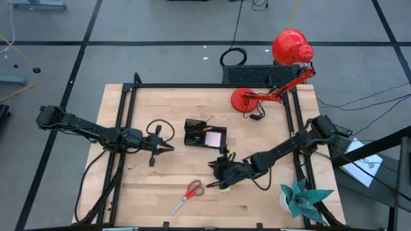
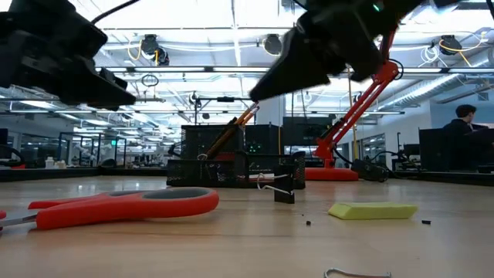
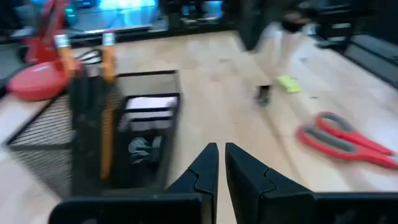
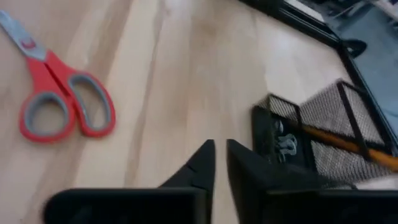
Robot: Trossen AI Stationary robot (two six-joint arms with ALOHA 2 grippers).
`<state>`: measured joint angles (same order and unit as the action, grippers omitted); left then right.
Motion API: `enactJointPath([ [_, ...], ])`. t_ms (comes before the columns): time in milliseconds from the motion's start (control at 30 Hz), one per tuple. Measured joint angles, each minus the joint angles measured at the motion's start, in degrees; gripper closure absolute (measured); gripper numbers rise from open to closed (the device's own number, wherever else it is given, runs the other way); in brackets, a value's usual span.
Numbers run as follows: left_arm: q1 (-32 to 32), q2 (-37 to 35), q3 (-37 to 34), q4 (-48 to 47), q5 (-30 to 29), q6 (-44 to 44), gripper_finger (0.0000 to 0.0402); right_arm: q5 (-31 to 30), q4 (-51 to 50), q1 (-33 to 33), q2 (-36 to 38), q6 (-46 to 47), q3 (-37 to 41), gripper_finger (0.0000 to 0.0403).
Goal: Pick and place office supplies into organizer
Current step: Put the black binder clip into the black desk organizer
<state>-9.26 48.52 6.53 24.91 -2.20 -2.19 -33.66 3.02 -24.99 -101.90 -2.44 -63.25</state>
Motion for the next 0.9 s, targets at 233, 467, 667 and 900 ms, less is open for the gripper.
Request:
enactJointPath([
  [233,-5.2,4.5,4.9,-0.4,-0.4,0.3,0.0364,6.2,17.0,1.5,7.4,-3.2,12.4,0.0397],
  [467,-8.0,17.2,12.8,-0.8,-2.9,-1.5,0.0364,15.7,43.0,3.6,20.4,-5.6,31.7,0.0402],
  [667,-10.5,32.2,20.6,-0.9,-3.6,-3.3,0.0364,12.8,33.8,4.7,35.2,-4.2,36.5,0.0402],
  [900,-9.1,44.9,34.7,-1.0,-3.8,-0.8,0.0364,12.8,23.2,4.9,46.4,-4.3,36.5,0.0402],
])
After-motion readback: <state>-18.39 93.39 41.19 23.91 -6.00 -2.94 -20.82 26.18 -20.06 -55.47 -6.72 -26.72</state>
